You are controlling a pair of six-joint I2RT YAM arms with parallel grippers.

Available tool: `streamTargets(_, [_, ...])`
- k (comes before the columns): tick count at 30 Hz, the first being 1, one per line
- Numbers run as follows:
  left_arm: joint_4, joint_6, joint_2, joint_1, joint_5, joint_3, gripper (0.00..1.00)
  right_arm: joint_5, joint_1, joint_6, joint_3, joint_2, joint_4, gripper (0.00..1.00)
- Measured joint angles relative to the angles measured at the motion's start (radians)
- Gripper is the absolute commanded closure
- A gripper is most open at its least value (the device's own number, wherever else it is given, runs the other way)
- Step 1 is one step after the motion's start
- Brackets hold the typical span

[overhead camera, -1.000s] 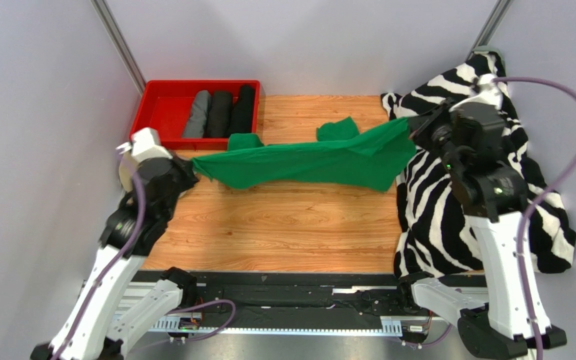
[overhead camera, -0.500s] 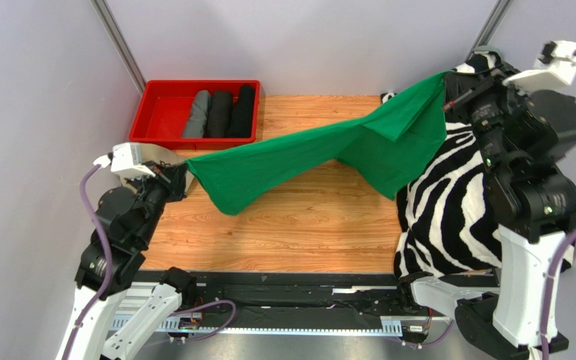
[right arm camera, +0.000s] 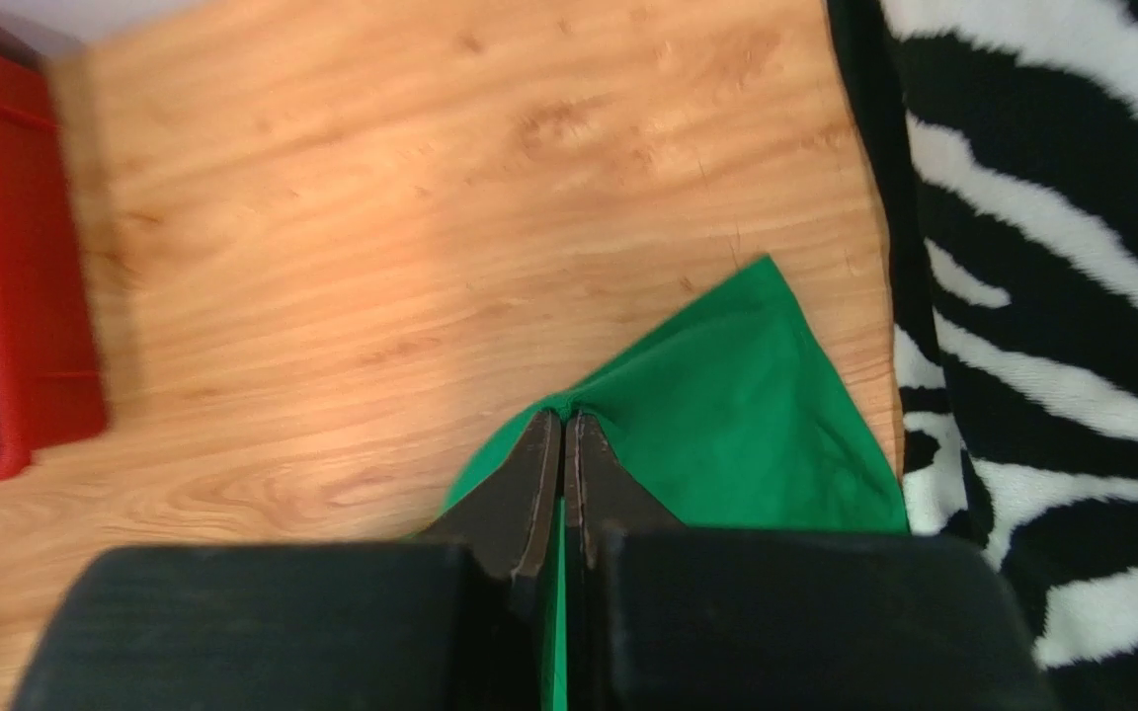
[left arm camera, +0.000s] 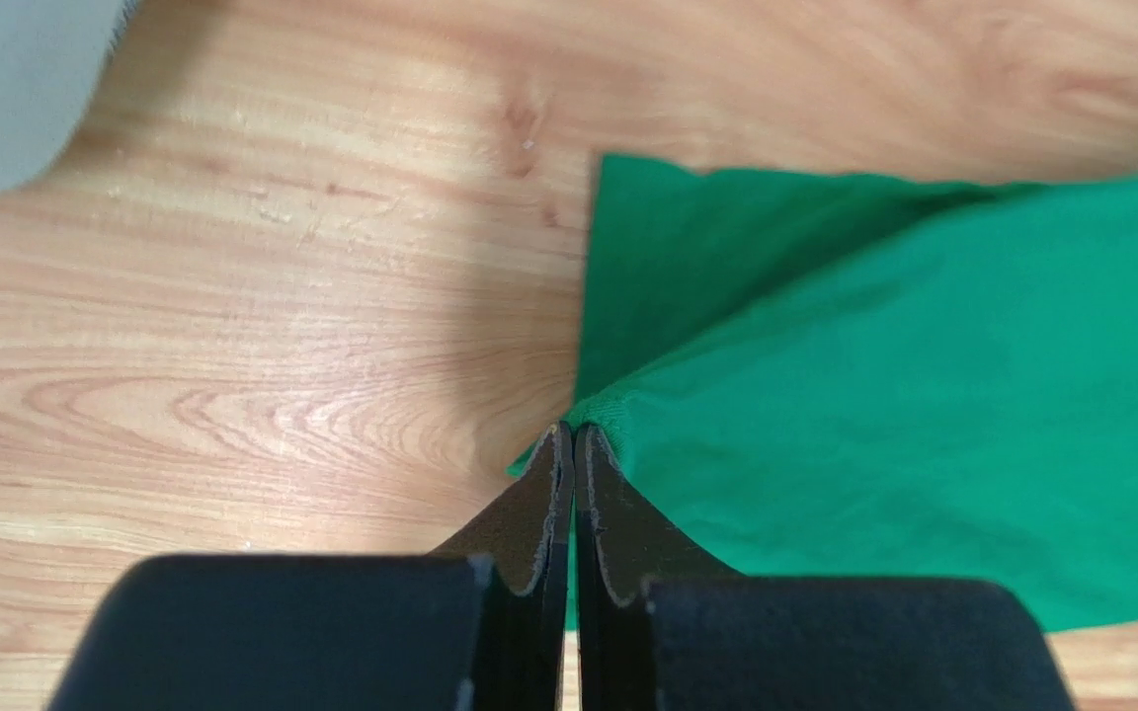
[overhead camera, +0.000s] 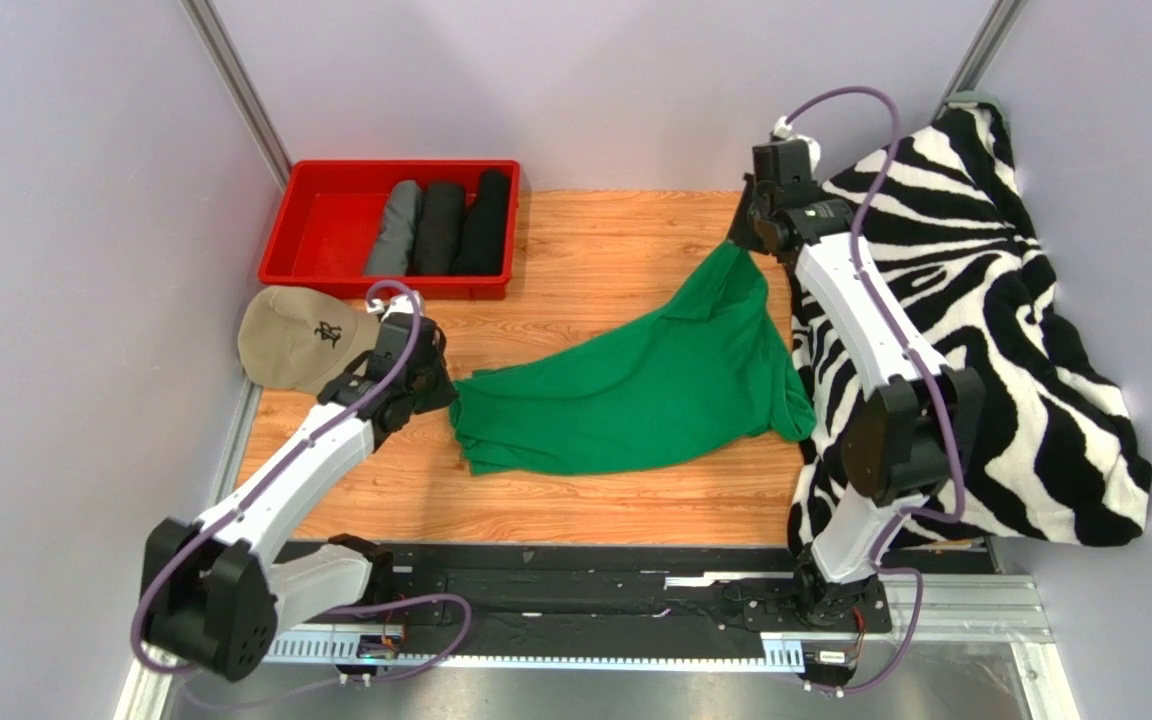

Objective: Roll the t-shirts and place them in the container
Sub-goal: Fold the T-shirt at the center of the board.

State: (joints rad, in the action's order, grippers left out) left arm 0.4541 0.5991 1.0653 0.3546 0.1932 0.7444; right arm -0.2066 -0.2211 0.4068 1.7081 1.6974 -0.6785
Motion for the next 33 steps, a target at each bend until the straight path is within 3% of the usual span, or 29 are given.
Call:
streamTargets(6, [-0.064, 0.026, 0.204, -0.023, 0.0, 0.014, 0.89, 0.007, 0.002, -0.029, 0.037, 0.121, -0.006, 1.0])
streamTargets(9, [-0.091, 0.028, 0.305, -0.04, -0.003, 0.053, 0.78, 0.019, 0.006, -0.036, 0.087, 0.138, 0.001, 1.0])
streamTargets(10, [-0.095, 0.028, 0.332, -0.046, -0.004, 0.068, 0.68, 0.023, 0.008, -0.038, 0.098, 0.14, 0.002, 1.0])
streamTargets(14, [-0.089, 0.024, 0.373, -0.072, 0.004, 0.118, 0.6, 0.035, 0.018, -0.039, 0.122, 0.142, 0.006, 1.0])
streamTargets(20, [-0.024, 0.016, 0.368, -0.103, 0.036, 0.203, 0.59, 0.059, 0.028, -0.038, 0.124, 0.153, 0.0, 1.0])
streamTargets(26, [0.053, 0.005, 0.408, -0.106, 0.014, 0.301, 0.69, 0.07, 0.03, -0.037, 0.143, 0.154, -0.005, 1.0])
streamTargets(33, [0.062, 0.01, 0.556, -0.106, -0.082, 0.311, 0.84, 0.086, 0.031, -0.034, 0.15, 0.154, -0.005, 1.0])
